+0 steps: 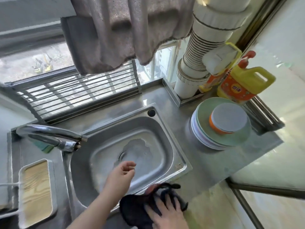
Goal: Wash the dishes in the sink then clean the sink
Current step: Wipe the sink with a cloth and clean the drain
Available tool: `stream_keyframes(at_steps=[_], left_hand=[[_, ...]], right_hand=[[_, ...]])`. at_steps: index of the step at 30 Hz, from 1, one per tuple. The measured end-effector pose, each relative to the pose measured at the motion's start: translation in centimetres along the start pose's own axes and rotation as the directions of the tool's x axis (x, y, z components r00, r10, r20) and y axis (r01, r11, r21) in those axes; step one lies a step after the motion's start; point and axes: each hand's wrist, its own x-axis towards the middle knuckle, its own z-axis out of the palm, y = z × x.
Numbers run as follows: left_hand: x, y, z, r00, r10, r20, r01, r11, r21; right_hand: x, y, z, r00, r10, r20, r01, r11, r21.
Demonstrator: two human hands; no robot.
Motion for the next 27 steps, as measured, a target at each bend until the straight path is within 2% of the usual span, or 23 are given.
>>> stream_keyframes(at_steps=[1,2,3,5,8,11,13,14,16,18,20,22,24,25,27], left_hand=[[-0.4,0.4,1.8,0.998,0.029,0.054,-0.031,0.999,0.044],[-0.8,0.9,3.6,0.992,0.062,0.113,-0.072,0.993,0.089],[-1.0,1.4,5.1,0.981,0.098,0.165,-0.12,0.984,0.132],[-1.1,2.2,7.5,0.967,0.145,0.212,-0.185,0.966,0.183],[-0.6,3.0,9.5,0.966,0.18,0.186,-0.22,0.95,0.223],[-0.4,3.6,10.2,0.97,0.208,0.128,-0.235,0.935,0.264],[-0.4,3.7,10.6,0.969,0.226,0.101,-0.246,0.925,0.291],[-0.5,3.6,10.8,0.969,0.227,0.094,-0.245,0.92,0.305],[-0.2,3.5,11.5,0.971,0.225,0.078,-0.238,0.917,0.32],[-0.2,3.1,12.1,0.972,0.222,0.072,-0.233,0.915,0.328],[-0.1,2.8,12.3,0.973,0.221,0.073,-0.233,0.909,0.346],[0.1,2.4,11.8,0.973,0.228,0.037,-0.228,0.917,0.329],[0.4,1.8,10.7,0.973,0.229,-0.02,-0.212,0.928,0.305],[0.6,1.6,9.9,0.976,0.215,-0.043,-0.192,0.934,0.302],[0.8,0.8,8.3,0.978,0.188,-0.085,-0.156,0.943,0.293]], right_hand=[[0.1,0.5,-0.4,0.999,-0.044,-0.013,0.045,0.996,0.073],[-0.3,1.7,-0.7,0.991,-0.097,-0.088,0.11,0.981,0.158],[-0.6,3.4,-1.4,0.969,-0.098,-0.225,0.155,0.956,0.25],[-1.3,8.2,-3.3,0.911,0.029,-0.411,0.131,0.926,0.354],[-0.6,17.5,-6.8,0.83,0.304,-0.467,-0.114,0.913,0.392],[0.8,26.3,-11.0,0.731,0.561,-0.389,-0.433,0.822,0.371],[1.7,28.5,-12.5,0.69,0.641,-0.336,-0.522,0.763,0.381],[2.1,28.2,-12.4,0.69,0.64,-0.338,-0.546,0.767,0.336],[2.3,25.0,-10.5,0.739,0.567,-0.365,-0.551,0.82,0.157],[1.7,19.2,-6.6,0.803,0.477,-0.357,-0.481,0.873,0.086],[0.9,12.5,-2.5,0.876,0.341,-0.341,-0.327,0.94,0.101],[0.3,7.2,0.5,0.939,0.099,-0.329,-0.087,0.995,0.053],[0.6,5.9,1.1,0.918,-0.156,-0.363,0.16,0.987,-0.019],[1.1,6.6,0.4,0.89,-0.219,-0.4,0.223,0.974,-0.038],[2.0,9.7,-1.6,0.861,-0.202,-0.467,0.194,0.979,-0.066]])
